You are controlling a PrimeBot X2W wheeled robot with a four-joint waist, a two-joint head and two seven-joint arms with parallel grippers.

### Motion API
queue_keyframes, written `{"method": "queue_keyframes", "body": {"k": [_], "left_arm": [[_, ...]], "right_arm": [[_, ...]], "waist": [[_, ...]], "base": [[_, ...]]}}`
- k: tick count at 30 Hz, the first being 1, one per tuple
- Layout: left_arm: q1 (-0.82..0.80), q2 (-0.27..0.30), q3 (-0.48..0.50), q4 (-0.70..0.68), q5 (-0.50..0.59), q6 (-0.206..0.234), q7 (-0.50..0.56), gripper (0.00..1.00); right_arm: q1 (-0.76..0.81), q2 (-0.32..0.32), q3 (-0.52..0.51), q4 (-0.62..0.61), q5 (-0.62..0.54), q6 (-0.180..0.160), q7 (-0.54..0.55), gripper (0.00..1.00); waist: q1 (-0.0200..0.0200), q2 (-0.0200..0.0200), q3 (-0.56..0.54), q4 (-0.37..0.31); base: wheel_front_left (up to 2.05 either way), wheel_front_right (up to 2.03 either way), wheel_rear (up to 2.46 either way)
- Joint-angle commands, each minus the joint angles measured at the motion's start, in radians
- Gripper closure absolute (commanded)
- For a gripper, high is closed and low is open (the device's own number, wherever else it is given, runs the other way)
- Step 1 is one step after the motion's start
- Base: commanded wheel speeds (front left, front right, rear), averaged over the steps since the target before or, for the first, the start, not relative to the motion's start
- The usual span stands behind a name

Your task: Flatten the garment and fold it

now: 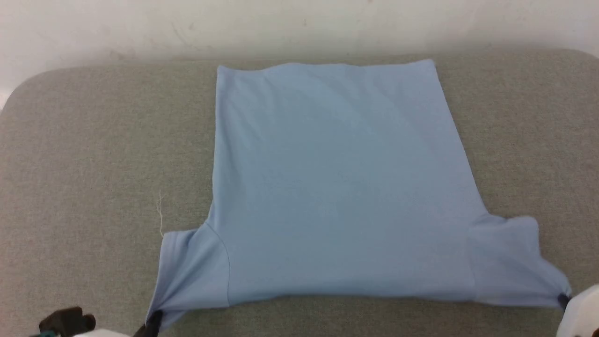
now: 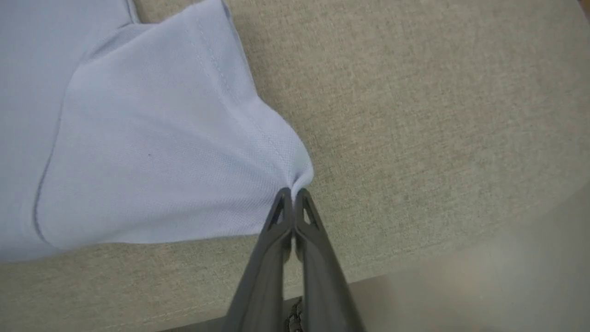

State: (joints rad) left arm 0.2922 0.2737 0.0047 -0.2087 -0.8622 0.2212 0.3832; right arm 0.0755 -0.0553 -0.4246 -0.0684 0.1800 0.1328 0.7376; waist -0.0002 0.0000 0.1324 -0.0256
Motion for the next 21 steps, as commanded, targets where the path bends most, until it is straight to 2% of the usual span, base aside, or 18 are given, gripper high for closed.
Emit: {"method": "queue_keyframes", "body": {"k": [1,9,13,14,15,16,17,21], "left_arm": [[0.017,0.000,0.007,0.002,0.002,0.009,-0.007,1.00],[0.013,-0.018,-0.016,0.068,0.004,0.002,-0.018,1.00],[0.001,-0.027,-0.020,0.091,-0.001,-0.011,-0.034,1.00],[-0.001,-0.026,-0.021,0.094,0.002,-0.014,-0.037,1.00],[-0.001,-0.022,-0.024,0.097,0.008,-0.017,-0.040,1.00],[-0.003,-0.021,-0.026,0.099,0.011,-0.019,-0.042,1.00],[-0.005,-0.021,-0.025,0.100,0.011,-0.022,-0.047,1.00],[-0.006,-0.022,-0.027,0.098,0.010,-0.031,-0.057,1.00]], "right_arm": [[0.019,0.002,-0.009,0.016,-0.010,-0.002,-0.015,1.00],[0.015,0.005,0.019,0.239,0.044,-0.002,-0.154,1.00],[0.003,0.005,0.025,0.281,0.051,-0.002,-0.187,1.00],[0.001,0.005,0.022,0.283,0.053,-0.002,-0.193,0.87],[0.000,0.005,0.021,0.280,0.054,-0.002,-0.198,0.50],[0.001,0.005,0.021,0.275,0.056,-0.002,-0.201,0.03],[0.003,0.005,0.022,0.267,0.057,-0.002,-0.205,0.00],[0.004,0.005,0.036,0.187,0.053,-0.002,-0.252,0.00]], "waist": [[0.0002,0.0000,-0.002,0.004],[0.0002,0.0000,-0.001,0.008],[0.0002,0.0000,0.002,0.007],[0.0002,0.0000,0.002,0.006],[0.0002,0.0000,0.002,0.007],[0.0002,0.0000,0.002,0.008],[0.0002,0.0000,0.001,0.009],[0.0002,0.0000,-0.001,0.010]], "base": [[0.00,0.00,0.00],[0.00,0.00,0.00],[0.00,0.00,0.00],[0.00,0.00,0.00],[0.00,0.00,0.00],[0.00,0.00,0.00],[0.00,0.00,0.00],[0.00,0.00,0.00]]}}
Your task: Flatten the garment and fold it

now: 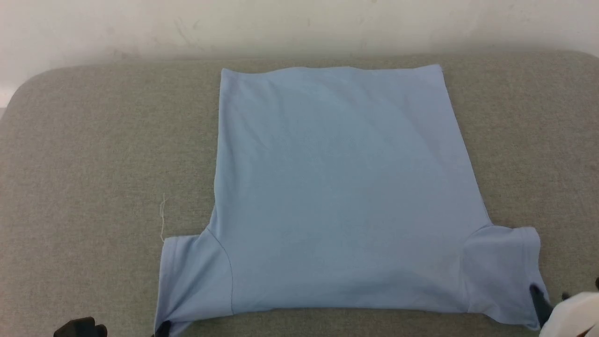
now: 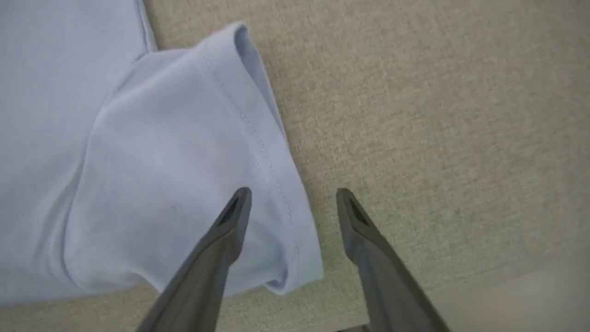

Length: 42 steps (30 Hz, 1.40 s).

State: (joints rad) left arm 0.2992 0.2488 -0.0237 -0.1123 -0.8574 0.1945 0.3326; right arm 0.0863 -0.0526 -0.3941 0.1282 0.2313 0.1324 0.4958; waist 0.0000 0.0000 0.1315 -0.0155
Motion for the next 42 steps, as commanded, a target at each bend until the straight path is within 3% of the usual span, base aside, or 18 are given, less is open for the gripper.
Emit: {"method": "queue_keyframes", "body": {"k": [1,10,18,24,29,35,42], "left_arm": [[-0.013,0.002,0.001,-0.002,0.004,-0.007,-0.009,1.00],[-0.038,0.009,-0.016,-0.038,0.020,-0.020,-0.018,1.00],[-0.085,0.015,-0.026,-0.081,0.027,-0.032,-0.024,1.00],[-0.130,0.009,-0.033,-0.112,0.029,-0.042,-0.037,1.00],[-0.166,-0.002,-0.047,-0.116,0.033,-0.056,-0.054,1.00],[-0.198,-0.018,-0.070,-0.103,0.031,-0.081,-0.071,1.00],[-0.234,-0.023,-0.079,-0.098,0.035,-0.099,-0.091,1.00]], "right_arm": [[-0.010,0.002,0.011,-0.037,-0.001,-0.002,-0.035,0.00],[-0.159,-0.041,0.095,-0.171,-0.003,-0.002,-0.284,0.00],[-0.500,-0.137,0.148,0.024,0.026,-0.002,-0.364,0.00],[-0.784,-0.216,0.209,0.236,0.002,-0.002,-0.306,0.00],[-0.988,-0.263,0.241,0.372,-0.030,-0.002,-0.189,0.00],[-1.162,-0.314,0.284,0.448,-0.068,-0.002,-0.005,0.00],[-1.269,-0.354,0.209,0.480,-0.127,-0.002,0.157,0.00]], "waist": [[0.0000,0.0000,0.001,0.001],[0.0000,0.0000,0.036,0.028],[0.0000,0.0000,0.139,0.079],[0.0000,0.0000,0.251,0.126],[0.0000,0.0000,0.352,0.169],[0.0000,0.0000,0.459,0.209],[0.0000,0.0000,0.549,0.255]], "base": [[0.00,0.00,0.00],[0.00,0.00,0.00],[0.00,0.00,0.00],[0.00,0.00,0.00],[0.00,0.00,0.00],[0.00,0.00,0.00],[0.00,0.00,0.00]]}}
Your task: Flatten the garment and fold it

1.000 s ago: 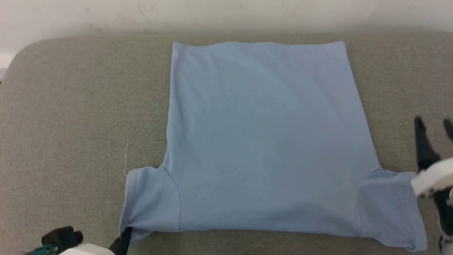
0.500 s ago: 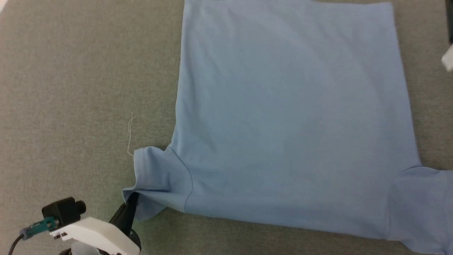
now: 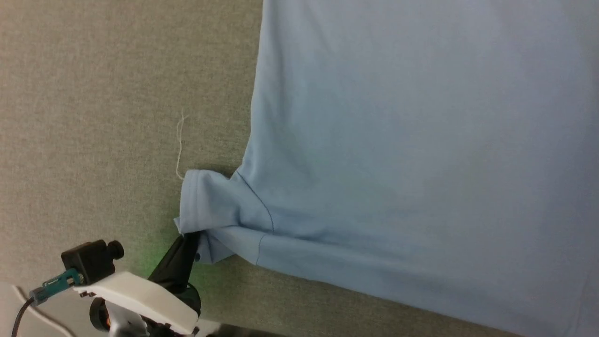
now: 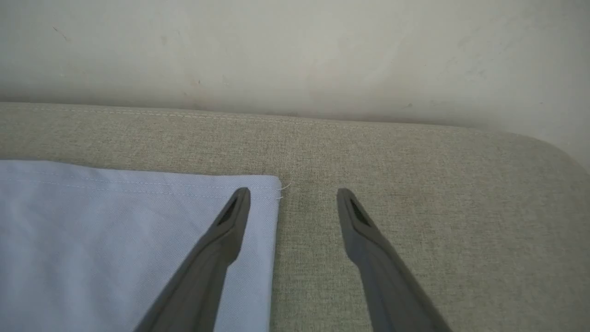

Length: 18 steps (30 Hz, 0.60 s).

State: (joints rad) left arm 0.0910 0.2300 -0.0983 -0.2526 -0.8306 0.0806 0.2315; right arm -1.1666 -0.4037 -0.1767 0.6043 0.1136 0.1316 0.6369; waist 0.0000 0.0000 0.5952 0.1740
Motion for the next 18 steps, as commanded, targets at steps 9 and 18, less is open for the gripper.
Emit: {"method": "queue_keyframes", "body": {"k": [9,18], "left_arm": [[-0.028,-0.013,-0.018,0.029,0.004,0.003,-0.001,1.00],[-0.030,-0.013,-0.018,0.036,0.010,0.016,-0.003,1.00]], "right_arm": [[-0.032,-0.006,-0.049,-0.030,-0.055,-0.001,0.179,0.00],[0.016,0.027,-0.113,-0.109,-0.098,-0.001,0.194,1.00]], "waist": [[0.0000,0.0000,0.123,0.080],[0.0000,0.0000,0.094,0.072]], "base": [[0.00,0.00,0.00],[0.00,0.00,0.00]]}}
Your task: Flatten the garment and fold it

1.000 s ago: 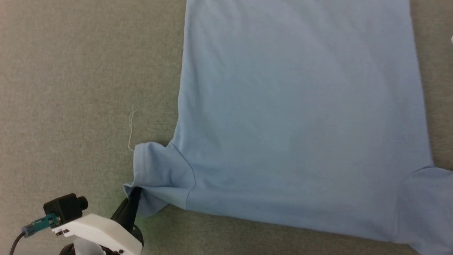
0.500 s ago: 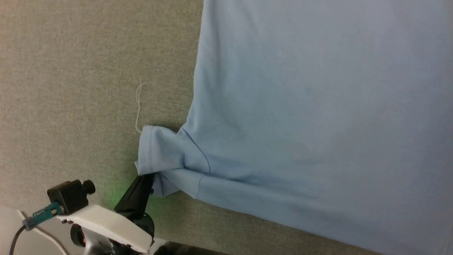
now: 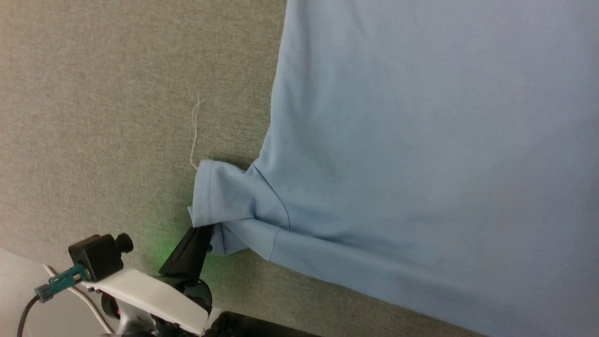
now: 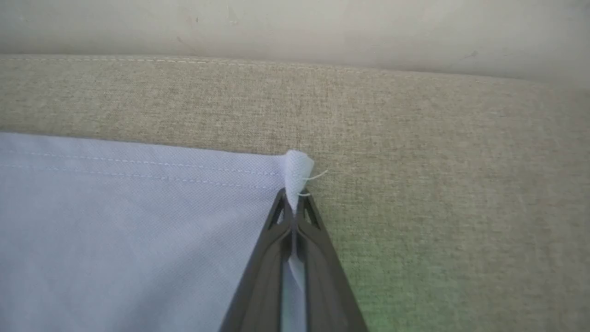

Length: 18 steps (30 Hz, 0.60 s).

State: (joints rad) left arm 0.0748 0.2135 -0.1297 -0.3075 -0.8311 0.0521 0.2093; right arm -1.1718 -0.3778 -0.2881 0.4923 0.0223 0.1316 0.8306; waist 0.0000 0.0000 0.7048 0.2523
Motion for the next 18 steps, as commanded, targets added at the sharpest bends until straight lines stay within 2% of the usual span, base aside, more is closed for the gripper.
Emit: {"method": "queue_keyframes", "body": {"k": [1,4,9,12,15,18], "left_arm": [[-0.011,0.005,0.013,0.095,0.012,0.046,0.020,1.00],[-0.003,0.014,0.012,0.105,0.023,0.053,0.022,1.00],[0.029,0.025,0.019,0.104,0.025,0.070,0.031,1.00],[0.064,0.030,0.028,0.097,0.022,0.083,0.037,1.00],[0.102,0.039,0.032,0.085,0.019,0.095,0.050,1.00],[0.137,0.048,0.037,0.069,0.018,0.107,0.061,1.00]], "right_arm": [[0.036,0.003,-0.010,-0.005,-0.012,-0.001,-0.033,1.00],[0.103,0.004,-0.013,-0.021,-0.021,-0.001,-0.169,1.00],[0.256,0.032,-0.029,-0.055,-0.005,-0.001,-0.486,1.00],[0.373,0.054,-0.044,-0.072,0.004,-0.001,-0.632,1.00],[0.490,0.078,-0.077,-0.095,0.013,-0.001,-0.720,1.00],[0.610,0.107,-0.122,-0.132,0.025,-0.001,-0.749,1.00]], "waist": [[0.0000,0.0000,-0.028,-0.010],[0.0000,0.0000,-0.082,-0.020],[0.0000,0.0000,-0.204,-0.052],[0.0000,0.0000,-0.285,-0.078],[0.0000,0.0000,-0.358,-0.102],[0.0000,0.0000,-0.418,-0.122]], "base": [[0.00,0.00,0.00],[0.00,0.00,0.00],[0.00,0.00,0.00],[0.00,0.00,0.00],[0.00,0.00,0.00],[0.00,0.00,0.00]]}}
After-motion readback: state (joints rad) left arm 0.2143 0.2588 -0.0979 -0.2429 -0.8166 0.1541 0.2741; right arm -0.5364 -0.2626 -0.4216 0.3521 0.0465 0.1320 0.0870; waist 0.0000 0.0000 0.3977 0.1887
